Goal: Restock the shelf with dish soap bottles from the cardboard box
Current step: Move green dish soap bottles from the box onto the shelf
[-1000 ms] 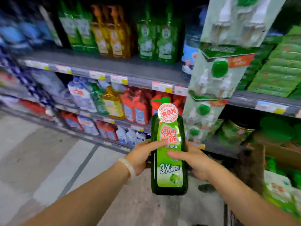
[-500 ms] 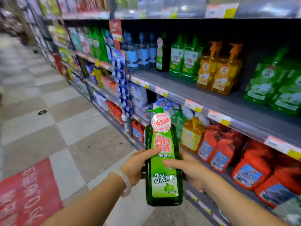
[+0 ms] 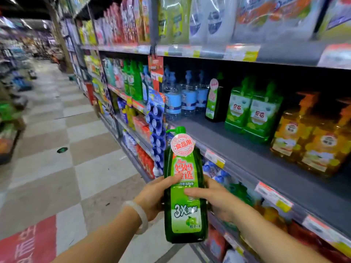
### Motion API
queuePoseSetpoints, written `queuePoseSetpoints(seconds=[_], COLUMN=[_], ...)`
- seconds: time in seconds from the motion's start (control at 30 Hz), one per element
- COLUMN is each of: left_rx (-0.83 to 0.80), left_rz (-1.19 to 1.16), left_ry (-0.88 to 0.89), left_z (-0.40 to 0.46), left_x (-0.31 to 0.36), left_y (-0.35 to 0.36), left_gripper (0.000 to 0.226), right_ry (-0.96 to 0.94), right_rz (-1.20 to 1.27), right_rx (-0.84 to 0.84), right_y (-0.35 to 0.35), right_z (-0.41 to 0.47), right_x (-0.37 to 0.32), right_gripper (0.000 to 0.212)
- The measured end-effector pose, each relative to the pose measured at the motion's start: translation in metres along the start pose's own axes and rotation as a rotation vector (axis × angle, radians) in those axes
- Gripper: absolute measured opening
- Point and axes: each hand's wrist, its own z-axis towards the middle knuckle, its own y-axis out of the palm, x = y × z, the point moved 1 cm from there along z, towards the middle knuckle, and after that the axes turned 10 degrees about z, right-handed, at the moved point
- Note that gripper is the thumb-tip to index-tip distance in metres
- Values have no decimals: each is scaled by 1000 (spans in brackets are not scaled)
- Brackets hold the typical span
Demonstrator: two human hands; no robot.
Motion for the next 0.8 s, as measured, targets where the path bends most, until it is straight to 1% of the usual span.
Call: queuePoseSetpoints(seconds=[0.03, 0.1, 0.23, 0.3, 0.33, 0.43, 0.5, 0.53, 0.6, 0.67, 0.73, 0.8], left_rx=[-9, -31, -112, -158, -184, -266, -310, -337, -418, -490, -525, -576], left_rz=[0, -4, 6, 27, 35, 90, 139, 171, 240, 238, 220, 260], left_ry=[3, 20, 69, 91, 106, 154, 183, 199, 231, 268, 314, 344], left_z=[11, 36, 95, 126, 143, 198, 237, 255, 285, 315, 339, 365], left_x=[5, 15, 46, 66, 77, 114, 142, 156, 180, 198, 212, 222], left_y=[-3, -11, -24, -29, -32, -46, -59, -64, -72, -75, -78, -80], left_gripper=[50, 50, 52, 50, 50, 51, 52, 53, 51, 41, 30, 35], right_ry=[-4, -25, -110, -159, -180, -263, -325, -345, -380, -423, -466, -496], right_rz=[3, -4, 16, 28, 33, 38, 60, 70, 85, 101, 114, 117], right_rx=[-6, 5, 88, 133, 164, 259, 355, 411, 491, 546, 608, 669], right_y=[-3, -8, -19, -26, -29, -35, -37, -37, -39, -42, -45, -50], right_z=[10, 31, 75, 98, 111, 153, 185, 200, 228, 252, 272, 293], right_x=[-3, -13, -39, -55, -63, -90, -107, -116, -128, -140, -151, -158], right_gripper=[65, 65, 68, 63, 61, 66, 62, 63, 79, 91, 89, 81])
